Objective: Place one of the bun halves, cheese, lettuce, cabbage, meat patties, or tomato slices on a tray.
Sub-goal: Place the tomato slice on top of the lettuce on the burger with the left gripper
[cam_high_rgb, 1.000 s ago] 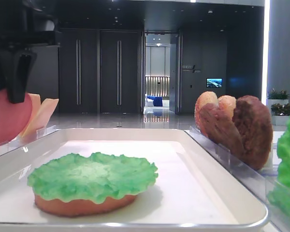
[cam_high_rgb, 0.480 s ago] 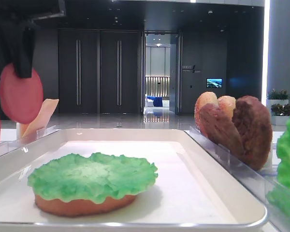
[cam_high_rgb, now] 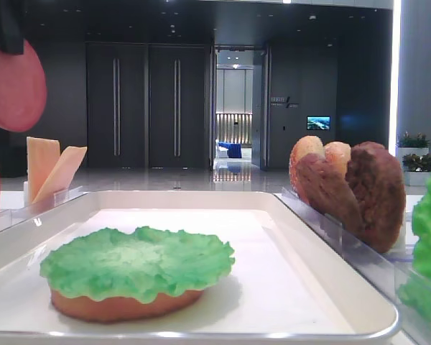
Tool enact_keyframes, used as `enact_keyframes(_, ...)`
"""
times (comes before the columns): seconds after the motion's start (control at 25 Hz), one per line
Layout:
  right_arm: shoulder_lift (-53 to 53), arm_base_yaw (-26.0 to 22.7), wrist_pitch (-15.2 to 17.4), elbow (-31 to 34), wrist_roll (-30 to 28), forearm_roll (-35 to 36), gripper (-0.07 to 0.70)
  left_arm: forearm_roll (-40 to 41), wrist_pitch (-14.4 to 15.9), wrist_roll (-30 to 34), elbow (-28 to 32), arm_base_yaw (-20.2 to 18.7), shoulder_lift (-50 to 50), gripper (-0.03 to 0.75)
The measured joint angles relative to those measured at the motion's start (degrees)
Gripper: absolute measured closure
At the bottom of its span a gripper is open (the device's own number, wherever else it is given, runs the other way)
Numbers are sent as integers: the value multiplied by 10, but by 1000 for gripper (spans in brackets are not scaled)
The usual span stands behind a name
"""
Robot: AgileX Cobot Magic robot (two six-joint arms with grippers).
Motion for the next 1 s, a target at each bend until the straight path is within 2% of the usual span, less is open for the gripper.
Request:
enact_keyframes(0.16,0,0,0,0,0,0,397,14,-2,-31,28,-34,-32,668)
enact_keyframes(0.32,0,0,0,0,0,0,397,14,-3,-47,46,-38,-57,668)
enact_keyframes(0.4,0,0,0,0,0,0,397,14,-16,-58,74,-43,-79,668)
enact_keyframes(0.52,0,0,0,0,0,0,397,3,-51,-66,132,-48,-116,668)
enact_keyframes(0.6,0,0,0,0,0,0,397,-7,-88,-70,172,-48,-141,668)
enact_keyframes(0.72,0,0,0,0,0,0,397,-12,-128,-83,221,-48,-175,668)
enact_keyframes(0.84,0,0,0,0,0,0,397,-14,-159,-86,259,-48,-190,668)
enact_keyframes(1.0,0,0,0,0,0,0,397,-42,-221,-83,294,-48,-190,668)
